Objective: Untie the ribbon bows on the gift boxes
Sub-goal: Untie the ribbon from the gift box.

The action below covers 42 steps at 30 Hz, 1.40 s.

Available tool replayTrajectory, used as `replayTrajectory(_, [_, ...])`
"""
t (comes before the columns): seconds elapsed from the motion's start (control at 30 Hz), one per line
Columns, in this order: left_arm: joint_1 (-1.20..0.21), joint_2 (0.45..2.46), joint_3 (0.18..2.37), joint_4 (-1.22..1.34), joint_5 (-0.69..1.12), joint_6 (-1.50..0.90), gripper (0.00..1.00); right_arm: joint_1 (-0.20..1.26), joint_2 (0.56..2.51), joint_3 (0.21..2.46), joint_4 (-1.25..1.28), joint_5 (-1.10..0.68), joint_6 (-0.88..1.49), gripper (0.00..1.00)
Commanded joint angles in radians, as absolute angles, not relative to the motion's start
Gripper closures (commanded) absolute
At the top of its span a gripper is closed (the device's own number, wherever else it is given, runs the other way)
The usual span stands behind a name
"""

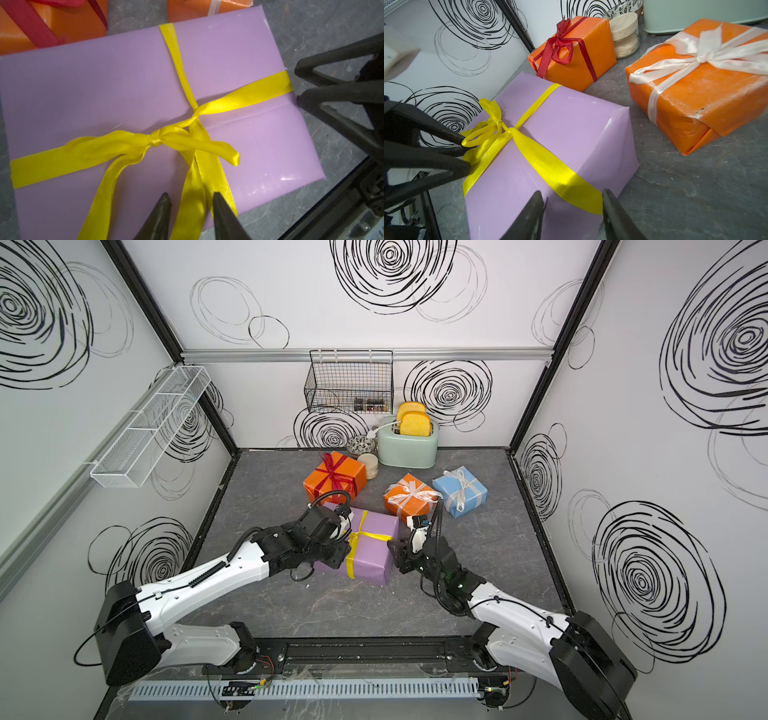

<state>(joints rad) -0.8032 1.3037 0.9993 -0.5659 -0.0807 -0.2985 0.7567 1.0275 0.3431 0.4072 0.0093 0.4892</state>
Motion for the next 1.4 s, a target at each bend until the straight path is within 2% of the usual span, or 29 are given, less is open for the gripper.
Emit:
replayTrajectory(0.0, [-0.824,1.309,1.005,-0.530,-0.140,-0.279,0.74,0.753,1.011,0.331,0.439,0.012,0.488,0.52])
replayTrajectory(0.13, [-0.850,1.309,1.002,-0.517,-0.168,-0.273,0.90,0.751,1.012,0.339,0.425,0.019,0.488,0.51])
replayTrajectory(0.27, [-0.863,1.289,0.984,-0.489,-0.174,-0.270,1.00,0.750,1.000,0.334,0.432,0.016,0.494,0.50])
replayTrajectory(0.4, [-0.869,1.261,0.970,-0.463,-0.178,-0.264,1.00,0.750,1.001,0.336,0.432,0.003,0.495,0.46])
replayTrajectory(0.53, [-0.883,1.226,0.958,-0.426,-0.165,-0.254,1.00,0.750,1.026,0.343,0.446,-0.045,0.503,0.31])
replayTrajectory(0.63, [-0.895,1.201,0.952,-0.405,-0.163,-0.247,1.00,0.750,1.073,0.367,0.437,-0.083,0.505,0.26])
replayTrajectory(0.9, [-0.903,1.157,0.955,-0.385,-0.175,-0.247,1.00,0.750,1.170,0.424,0.386,-0.119,0.508,0.24])
replayTrajectory(1.37, [-0.901,1.095,1.006,-0.333,-0.205,-0.294,1.00,0.746,1.244,0.462,0.324,-0.041,0.524,0.24])
